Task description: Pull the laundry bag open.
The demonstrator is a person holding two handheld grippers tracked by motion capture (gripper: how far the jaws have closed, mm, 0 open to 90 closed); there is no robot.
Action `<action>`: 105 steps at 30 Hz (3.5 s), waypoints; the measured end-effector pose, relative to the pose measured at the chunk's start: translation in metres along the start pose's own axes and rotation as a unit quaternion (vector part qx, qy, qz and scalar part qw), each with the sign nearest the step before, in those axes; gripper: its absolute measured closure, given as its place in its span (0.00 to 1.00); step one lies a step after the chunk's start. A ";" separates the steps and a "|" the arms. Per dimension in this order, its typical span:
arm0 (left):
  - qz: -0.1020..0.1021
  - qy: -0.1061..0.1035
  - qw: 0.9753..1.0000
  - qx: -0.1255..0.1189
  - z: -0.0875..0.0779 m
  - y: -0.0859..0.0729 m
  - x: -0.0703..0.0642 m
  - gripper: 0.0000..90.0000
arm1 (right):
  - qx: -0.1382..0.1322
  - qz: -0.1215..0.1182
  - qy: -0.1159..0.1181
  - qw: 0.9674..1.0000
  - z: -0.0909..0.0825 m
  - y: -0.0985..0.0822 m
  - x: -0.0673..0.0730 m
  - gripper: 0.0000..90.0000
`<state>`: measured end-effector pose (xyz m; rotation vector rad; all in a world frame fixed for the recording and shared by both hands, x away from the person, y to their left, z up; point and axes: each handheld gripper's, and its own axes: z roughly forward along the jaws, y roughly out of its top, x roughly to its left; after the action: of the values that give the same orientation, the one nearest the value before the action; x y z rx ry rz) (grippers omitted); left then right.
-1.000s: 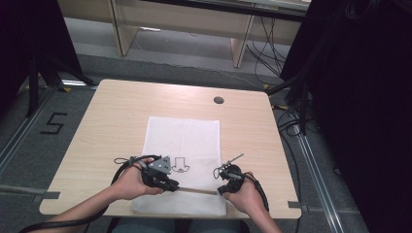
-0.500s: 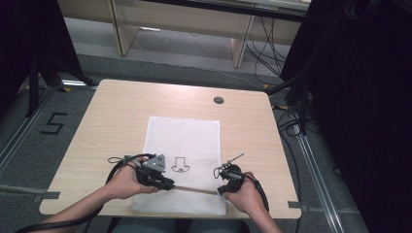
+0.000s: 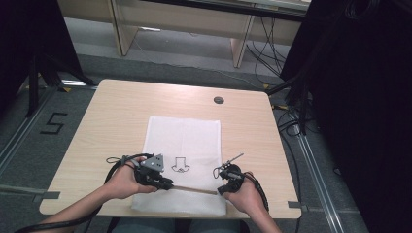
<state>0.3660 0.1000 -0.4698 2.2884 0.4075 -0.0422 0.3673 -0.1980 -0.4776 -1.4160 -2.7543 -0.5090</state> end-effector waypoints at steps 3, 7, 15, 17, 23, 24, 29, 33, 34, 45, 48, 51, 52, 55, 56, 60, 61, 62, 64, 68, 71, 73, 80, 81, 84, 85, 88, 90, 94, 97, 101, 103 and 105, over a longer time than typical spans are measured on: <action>0.009 0.002 1.000 0.005 -0.001 0.000 0.000 0.91 | 0.000 0.000 0.000 1.000 0.000 0.000 0.000 1.00; -0.004 -0.005 1.000 0.000 -0.002 -0.001 0.001 0.91 | 0.000 0.000 0.000 1.000 0.000 0.000 0.000 1.00; 0.003 -0.004 1.000 0.005 -0.003 -0.001 0.000 0.91 | 0.000 0.001 0.001 1.000 0.000 0.000 0.000 1.00; 0.001 -0.005 1.000 0.003 -0.003 -0.001 0.000 0.91 | 0.000 0.001 0.001 1.000 0.000 0.000 0.000 1.00; 0.010 -0.006 1.000 0.000 -0.004 -0.001 0.001 0.91 | 0.000 0.001 0.001 1.000 0.000 0.000 0.000 1.00; 0.005 -0.002 1.000 0.004 -0.004 -0.002 0.000 0.91 | 0.000 0.001 0.001 1.000 0.000 0.000 -0.001 1.00; 0.006 -0.004 1.000 0.002 -0.005 -0.001 0.000 0.91 | 0.001 0.002 -0.002 1.000 0.000 0.000 0.000 1.00; 0.005 -0.006 1.000 0.002 -0.005 -0.001 0.000 0.91 | 0.000 0.002 0.000 1.000 0.000 0.000 0.000 1.00; 0.006 -0.005 1.000 0.003 -0.005 -0.001 0.001 0.91 | 0.001 0.002 0.000 1.000 0.000 0.000 0.000 1.00; 0.007 -0.005 1.000 0.003 -0.007 -0.002 0.002 0.91 | -0.001 0.000 0.001 1.000 0.000 0.000 -0.001 1.00; 0.002 -0.011 1.000 0.000 -0.008 -0.004 0.003 0.91 | -0.002 -0.001 0.002 1.000 0.000 0.000 -0.001 1.00; 0.007 -0.006 1.000 0.004 -0.009 -0.003 0.003 0.91 | -0.001 0.003 0.000 1.000 0.000 0.000 0.000 1.00; 0.006 -0.008 1.000 0.002 -0.009 -0.003 0.003 0.91 | -0.001 0.000 0.001 1.000 0.000 0.000 -0.001 1.00; 0.011 -0.007 1.000 0.006 -0.009 -0.004 0.003 0.91 | -0.002 -0.002 0.002 1.000 0.000 0.000 -0.001 1.00; 0.015 -0.004 1.000 0.007 -0.009 -0.004 0.003 0.91 | -0.002 -0.002 0.002 1.000 0.000 0.000 -0.001 1.00; 0.006 -0.008 1.000 -0.001 -0.013 -0.007 0.005 0.91 | -0.003 -0.001 0.002 1.000 0.000 0.000 -0.001 1.00; 0.002 -0.004 1.000 0.000 -0.013 -0.008 0.004 0.91 | -0.003 -0.001 0.003 1.000 0.000 0.000 -0.001 1.00; 0.006 0.000 1.000 0.006 -0.014 -0.009 0.005 0.91 | -0.002 -0.003 0.003 1.000 0.000 0.000 -0.001 1.00; 0.003 -0.001 1.000 0.003 -0.014 -0.009 0.005 0.91 | -0.002 -0.001 0.001 1.000 0.000 0.000 -0.001 1.00; 0.005 -0.004 1.000 0.001 -0.014 -0.009 0.005 0.91 | -0.002 -0.002 0.002 1.000 0.000 0.000 -0.001 1.00; 0.005 -0.004 1.000 0.001 -0.014 -0.009 0.005 0.91 | -0.001 0.000 0.000 1.000 0.000 0.000 -0.001 1.00; 0.005 -0.002 1.000 0.004 -0.014 -0.009 0.005 0.91 | 0.000 0.002 0.000 1.000 0.000 0.000 0.000 1.00; 0.004 -0.003 1.000 0.003 -0.016 -0.011 0.006 0.91 | 0.000 0.001 0.000 1.000 0.000 0.000 0.000 1.00; 0.002 -0.003 1.000 0.001 -0.016 -0.011 0.006 0.91 | 0.001 0.002 0.000 1.000 0.000 0.000 0.000 1.00; 0.003 -0.004 1.000 0.001 -0.016 -0.011 0.005 0.91 | 0.001 0.001 0.000 1.000 0.000 0.000 0.000 1.00; 0.007 -0.004 1.000 0.004 -0.016 -0.011 0.005 0.91 | 0.001 0.001 -0.001 1.000 0.000 0.000 0.000 1.00; 0.007 -0.006 1.000 0.003 -0.016 -0.011 0.005 0.91 | 0.000 0.001 0.001 1.000 0.000 0.000 0.000 1.00; 0.017 -0.005 1.000 0.006 -0.017 -0.012 0.007 0.91 | -0.003 -0.003 0.001 1.000 0.000 0.000 -0.001 1.00; 0.002 -0.001 1.000 0.005 -0.021 -0.016 0.008 0.91 | 0.001 0.001 0.000 1.000 0.000 0.000 0.000 1.00; 0.004 0.005 1.000 0.002 -0.022 -0.017 0.007 0.91 | 0.002 0.004 -0.001 1.000 0.000 0.000 0.000 1.00; 0.005 0.002 1.000 0.001 -0.023 -0.017 0.008 0.91 | 0.001 0.002 -0.001 1.000 0.000 0.000 0.000 1.00; 0.003 0.002 1.000 0.000 -0.023 -0.017 0.008 0.91 | 0.001 0.002 -0.001 1.000 0.000 0.000 0.000 1.00; 0.002 0.000 1.000 0.001 -0.023 -0.018 0.008 0.91 | 0.001 0.003 0.000 1.000 0.000 0.000 0.000 1.00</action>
<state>0.3659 0.1297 -0.4681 2.2905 0.4028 -0.0398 0.3673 -0.1986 -0.4774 -1.4243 -2.7489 -0.5043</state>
